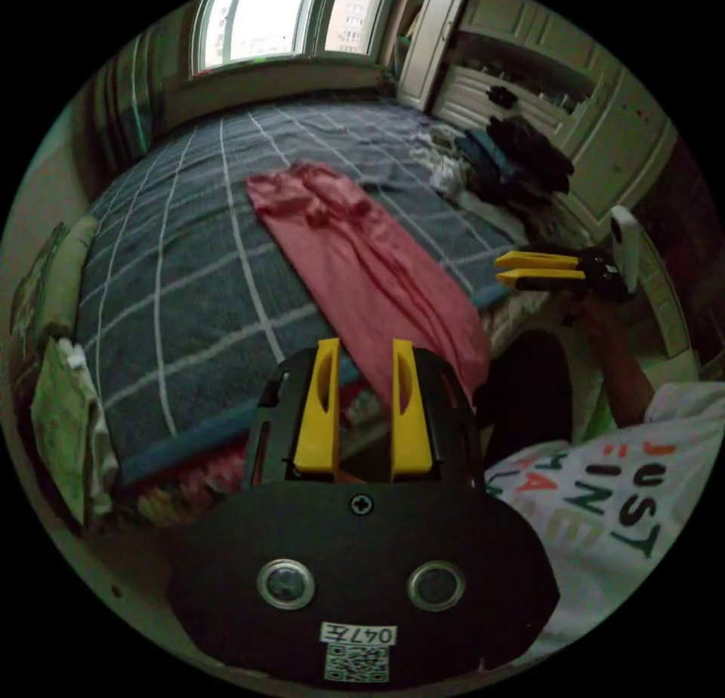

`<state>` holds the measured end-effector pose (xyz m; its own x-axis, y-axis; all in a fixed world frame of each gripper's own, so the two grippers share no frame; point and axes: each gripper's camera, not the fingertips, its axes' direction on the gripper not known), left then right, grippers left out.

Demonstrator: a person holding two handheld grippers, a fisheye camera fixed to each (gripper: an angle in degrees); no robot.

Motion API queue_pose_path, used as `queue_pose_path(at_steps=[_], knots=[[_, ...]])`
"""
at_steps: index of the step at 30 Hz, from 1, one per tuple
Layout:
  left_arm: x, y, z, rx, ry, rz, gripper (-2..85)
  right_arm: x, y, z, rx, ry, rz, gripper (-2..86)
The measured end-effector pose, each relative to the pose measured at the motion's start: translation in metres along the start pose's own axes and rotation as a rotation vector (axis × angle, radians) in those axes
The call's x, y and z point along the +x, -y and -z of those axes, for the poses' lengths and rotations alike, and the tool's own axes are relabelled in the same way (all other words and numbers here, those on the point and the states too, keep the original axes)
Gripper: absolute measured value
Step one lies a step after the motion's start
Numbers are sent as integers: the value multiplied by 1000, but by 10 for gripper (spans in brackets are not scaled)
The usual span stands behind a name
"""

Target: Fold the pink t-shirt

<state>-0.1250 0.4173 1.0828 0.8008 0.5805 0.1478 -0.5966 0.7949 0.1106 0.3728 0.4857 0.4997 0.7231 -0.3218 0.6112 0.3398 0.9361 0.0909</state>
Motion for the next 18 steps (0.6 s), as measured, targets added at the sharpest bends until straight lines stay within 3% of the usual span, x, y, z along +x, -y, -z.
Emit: queue_pose_path(at_steps=[7,10,15,18], knots=[[26,-110,-46,-137,22,107,113,-38,-105,-29,-168,91,-200,69],[24,-135,-60,-161,16,146,111,-41,-116,-33,-173,29,-205,69],[24,-158,-60,-127,-38,153,29,-39,-127,-33,-159,-46,-245,46],[19,-175,-51,-102,-44,165,3,-39,-133,-35,-189,77,-264,30]])
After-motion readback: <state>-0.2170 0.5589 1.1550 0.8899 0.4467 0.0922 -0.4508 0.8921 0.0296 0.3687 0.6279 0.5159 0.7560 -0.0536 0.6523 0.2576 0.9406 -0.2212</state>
